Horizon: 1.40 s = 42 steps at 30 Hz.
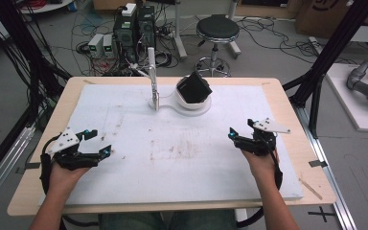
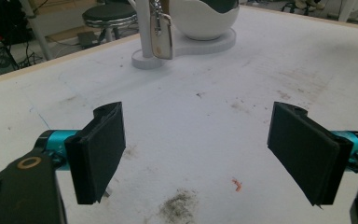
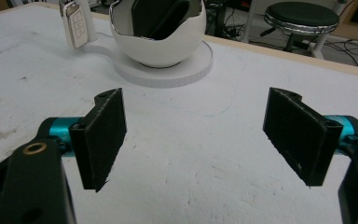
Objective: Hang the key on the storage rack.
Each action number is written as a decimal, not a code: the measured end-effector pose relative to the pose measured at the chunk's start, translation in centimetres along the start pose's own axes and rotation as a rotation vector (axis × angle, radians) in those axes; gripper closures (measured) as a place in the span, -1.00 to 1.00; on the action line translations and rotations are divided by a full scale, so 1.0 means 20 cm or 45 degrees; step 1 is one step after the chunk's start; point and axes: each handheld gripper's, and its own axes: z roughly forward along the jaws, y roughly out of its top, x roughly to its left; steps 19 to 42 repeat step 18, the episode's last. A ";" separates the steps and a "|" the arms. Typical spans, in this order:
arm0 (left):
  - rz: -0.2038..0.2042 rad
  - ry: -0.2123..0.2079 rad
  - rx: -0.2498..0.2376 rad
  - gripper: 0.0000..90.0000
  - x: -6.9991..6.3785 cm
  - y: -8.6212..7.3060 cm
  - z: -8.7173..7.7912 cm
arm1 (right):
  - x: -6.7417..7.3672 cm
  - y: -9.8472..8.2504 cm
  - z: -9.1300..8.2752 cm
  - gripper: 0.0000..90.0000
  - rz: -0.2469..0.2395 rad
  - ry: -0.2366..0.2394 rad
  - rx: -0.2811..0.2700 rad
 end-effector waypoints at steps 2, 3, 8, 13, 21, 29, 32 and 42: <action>0.001 0.002 0.002 -0.57 0.00 0.00 0.00 | 0.00 0.00 0.00 -0.52 0.000 0.001 -0.002; 0.000 0.003 0.003 -0.57 0.00 0.00 0.00 | 0.00 0.00 0.00 -0.52 -0.004 0.005 -0.001; -0.003 0.002 0.002 -0.57 0.00 0.00 0.00 | 0.00 0.00 0.01 -0.52 -0.008 0.001 0.002; -0.003 0.004 0.000 -0.57 0.00 0.00 0.00 | -0.01 0.00 0.00 -0.52 -0.008 -0.004 -0.004; -0.006 0.003 0.000 -0.57 0.01 0.00 0.00 | -0.01 0.00 0.00 -0.52 -0.001 -0.007 -0.002; -0.006 0.003 0.000 -0.57 0.01 0.00 0.00 | -0.01 0.00 0.00 -0.52 -0.001 -0.007 -0.002; -0.006 0.003 0.000 -0.57 0.01 0.00 0.00 | -0.01 0.00 0.00 -0.52 -0.001 -0.007 -0.002; -0.006 0.003 0.000 -0.57 0.01 0.00 0.00 | -0.01 0.00 0.00 -0.52 -0.001 -0.007 -0.002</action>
